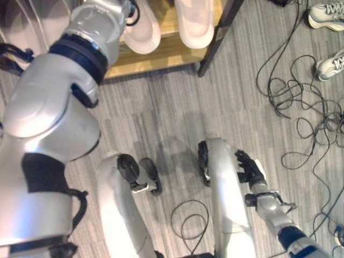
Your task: Arrange the slippers neatly on the shoe rack.
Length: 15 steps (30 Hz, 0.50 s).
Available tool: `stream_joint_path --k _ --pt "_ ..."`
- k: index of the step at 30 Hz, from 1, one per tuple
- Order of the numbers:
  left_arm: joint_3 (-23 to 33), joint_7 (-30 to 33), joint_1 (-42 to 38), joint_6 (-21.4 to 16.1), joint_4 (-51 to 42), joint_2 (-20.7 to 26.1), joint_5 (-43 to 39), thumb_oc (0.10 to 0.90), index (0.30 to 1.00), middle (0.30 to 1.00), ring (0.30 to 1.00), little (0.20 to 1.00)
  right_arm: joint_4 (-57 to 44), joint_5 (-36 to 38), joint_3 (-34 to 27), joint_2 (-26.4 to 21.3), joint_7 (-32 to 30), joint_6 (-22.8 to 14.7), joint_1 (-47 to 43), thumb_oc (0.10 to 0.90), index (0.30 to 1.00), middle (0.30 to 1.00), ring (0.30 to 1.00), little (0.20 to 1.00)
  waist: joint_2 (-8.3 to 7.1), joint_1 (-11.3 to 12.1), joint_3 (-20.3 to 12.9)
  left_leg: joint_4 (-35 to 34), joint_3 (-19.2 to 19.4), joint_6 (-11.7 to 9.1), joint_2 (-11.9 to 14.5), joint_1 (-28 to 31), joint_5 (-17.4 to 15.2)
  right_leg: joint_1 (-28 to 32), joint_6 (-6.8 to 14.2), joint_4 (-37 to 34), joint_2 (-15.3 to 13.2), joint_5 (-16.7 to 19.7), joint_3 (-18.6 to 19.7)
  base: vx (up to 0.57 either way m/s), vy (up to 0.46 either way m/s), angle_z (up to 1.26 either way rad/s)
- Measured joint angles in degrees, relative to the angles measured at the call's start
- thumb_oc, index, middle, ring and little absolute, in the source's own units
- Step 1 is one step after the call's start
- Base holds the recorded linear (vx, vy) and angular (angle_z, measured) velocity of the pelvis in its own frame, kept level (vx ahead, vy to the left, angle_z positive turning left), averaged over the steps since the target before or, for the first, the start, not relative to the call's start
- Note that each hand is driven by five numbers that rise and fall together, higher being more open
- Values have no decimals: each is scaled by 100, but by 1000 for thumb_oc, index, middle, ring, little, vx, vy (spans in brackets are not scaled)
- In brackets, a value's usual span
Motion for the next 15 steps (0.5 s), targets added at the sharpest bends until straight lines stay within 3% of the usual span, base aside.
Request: stream_joint_path --k 10,15 --pt "43 -44 7 -21 -5 -188 -12 800 900 900 900 900 185 11 216 -4 173 78 -14 800 900 900 900 900 0 26 0 183 -17 -17 -11 5 -21 -9 -53 250 -40 -59 -8 -4 -1 1" --pt "322 -13 24 -140 -281 -176 -489 800 900 900 900 900 204 13 214 10 224 134 63 800 900 900 900 900 1 106 -1 215 -8 -38 -24 8 -12 -11 -55 318 -77 -86 21 -3 7 5"
